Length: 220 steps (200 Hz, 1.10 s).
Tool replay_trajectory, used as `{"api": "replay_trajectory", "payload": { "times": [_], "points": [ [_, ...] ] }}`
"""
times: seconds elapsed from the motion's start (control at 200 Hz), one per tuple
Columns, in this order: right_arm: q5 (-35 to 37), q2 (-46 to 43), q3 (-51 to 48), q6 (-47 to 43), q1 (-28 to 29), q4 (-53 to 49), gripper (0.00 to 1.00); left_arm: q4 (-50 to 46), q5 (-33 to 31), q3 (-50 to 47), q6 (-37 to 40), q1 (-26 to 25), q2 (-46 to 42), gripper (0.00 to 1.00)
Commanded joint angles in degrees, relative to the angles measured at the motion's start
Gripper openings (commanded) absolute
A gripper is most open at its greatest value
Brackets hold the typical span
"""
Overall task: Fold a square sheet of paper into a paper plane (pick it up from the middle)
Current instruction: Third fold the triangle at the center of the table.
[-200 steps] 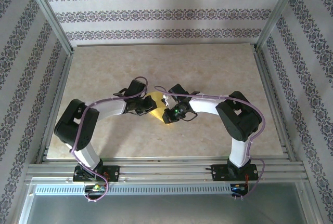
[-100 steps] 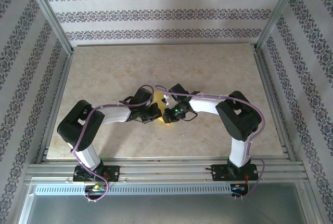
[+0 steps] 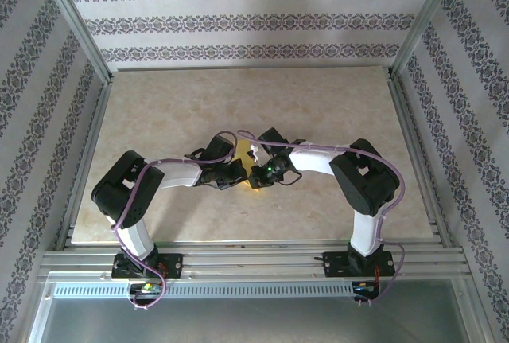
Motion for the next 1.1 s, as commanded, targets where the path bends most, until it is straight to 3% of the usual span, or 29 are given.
{"api": "replay_trajectory", "payload": {
  "times": [0.0, 0.535, 1.094],
  "points": [
    [5.0, 3.5, -0.4, -0.2, -0.6, -5.1, 0.09, -4.9, -5.5, -1.1, 3.3, 1.7, -0.5, 0.05],
    [8.6, 5.9, 0.9, -1.0, -0.3, -9.9, 0.09, -6.8, -5.2, -3.0, 7.2, 11.4, -2.3, 0.06],
    [5.2, 4.5, 1.2, -1.0, -0.4, -7.3, 0.10, -8.6, -4.1, -3.4, 10.5, 16.9, -9.9, 0.10]
  ]
}}
